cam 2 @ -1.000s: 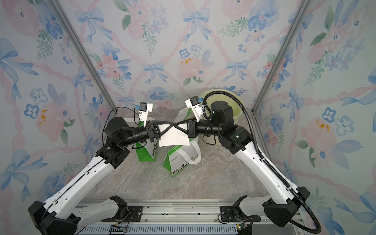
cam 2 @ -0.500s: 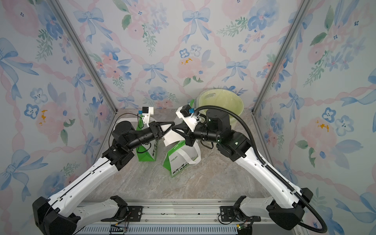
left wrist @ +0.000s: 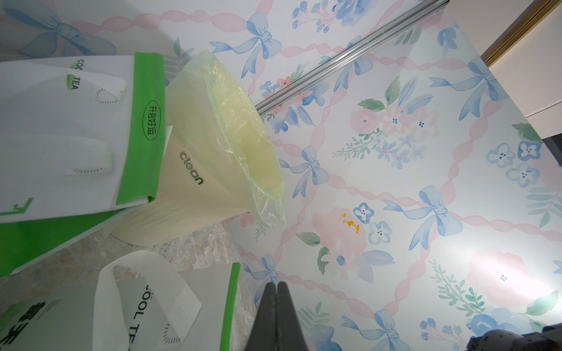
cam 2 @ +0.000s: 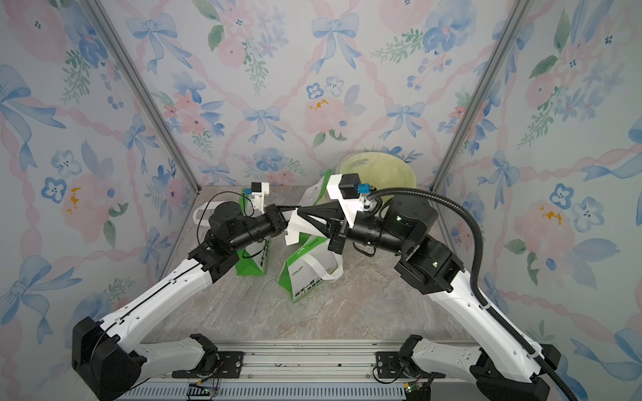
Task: Shred takeout receipts and throw away
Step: Shred the takeout receipt.
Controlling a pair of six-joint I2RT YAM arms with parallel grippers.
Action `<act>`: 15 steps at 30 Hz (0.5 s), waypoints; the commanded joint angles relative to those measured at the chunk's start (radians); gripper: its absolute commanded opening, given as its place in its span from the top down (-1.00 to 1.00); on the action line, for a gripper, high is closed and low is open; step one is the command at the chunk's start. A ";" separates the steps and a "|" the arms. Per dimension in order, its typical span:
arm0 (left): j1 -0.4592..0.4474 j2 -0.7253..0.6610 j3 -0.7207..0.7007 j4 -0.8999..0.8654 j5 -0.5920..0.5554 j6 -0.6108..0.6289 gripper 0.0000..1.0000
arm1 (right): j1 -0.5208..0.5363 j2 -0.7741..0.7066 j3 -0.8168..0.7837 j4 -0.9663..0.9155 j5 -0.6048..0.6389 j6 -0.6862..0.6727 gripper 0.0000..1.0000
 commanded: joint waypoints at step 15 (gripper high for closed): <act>-0.109 0.108 0.289 0.001 -0.242 0.309 1.00 | -0.293 0.025 -0.036 -0.129 0.422 0.232 1.00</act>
